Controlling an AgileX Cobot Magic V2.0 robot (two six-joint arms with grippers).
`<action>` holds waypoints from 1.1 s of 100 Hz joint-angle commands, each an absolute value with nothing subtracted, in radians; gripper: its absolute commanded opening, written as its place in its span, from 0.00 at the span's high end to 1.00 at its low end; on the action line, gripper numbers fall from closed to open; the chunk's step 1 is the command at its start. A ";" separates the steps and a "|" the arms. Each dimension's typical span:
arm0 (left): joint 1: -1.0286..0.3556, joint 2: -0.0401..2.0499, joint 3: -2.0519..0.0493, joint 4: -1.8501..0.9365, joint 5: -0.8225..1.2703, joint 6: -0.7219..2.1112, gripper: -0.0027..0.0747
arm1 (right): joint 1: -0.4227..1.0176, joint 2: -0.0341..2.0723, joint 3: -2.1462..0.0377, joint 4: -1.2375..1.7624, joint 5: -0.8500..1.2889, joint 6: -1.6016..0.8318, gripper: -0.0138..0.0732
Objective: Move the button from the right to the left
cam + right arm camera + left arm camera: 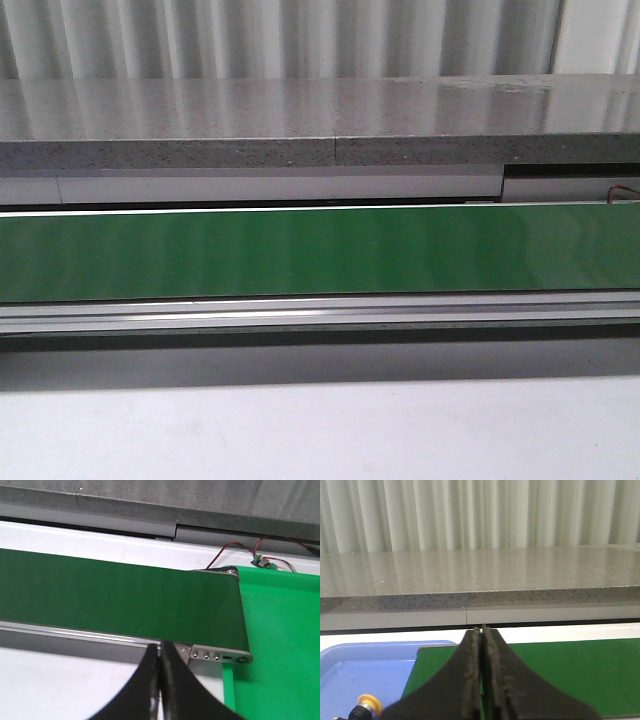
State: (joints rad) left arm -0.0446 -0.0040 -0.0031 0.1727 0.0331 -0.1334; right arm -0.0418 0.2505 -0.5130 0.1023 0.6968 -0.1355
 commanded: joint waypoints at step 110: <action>-0.053 -0.040 0.022 0.163 -0.055 -0.143 0.99 | 0.047 -0.026 -0.064 0.034 0.056 -0.086 0.92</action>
State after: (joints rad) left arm -0.0446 -0.0040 -0.0031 0.1710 0.0306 -0.1334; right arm 0.0396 -0.0129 -0.0725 0.0496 0.1928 -0.0891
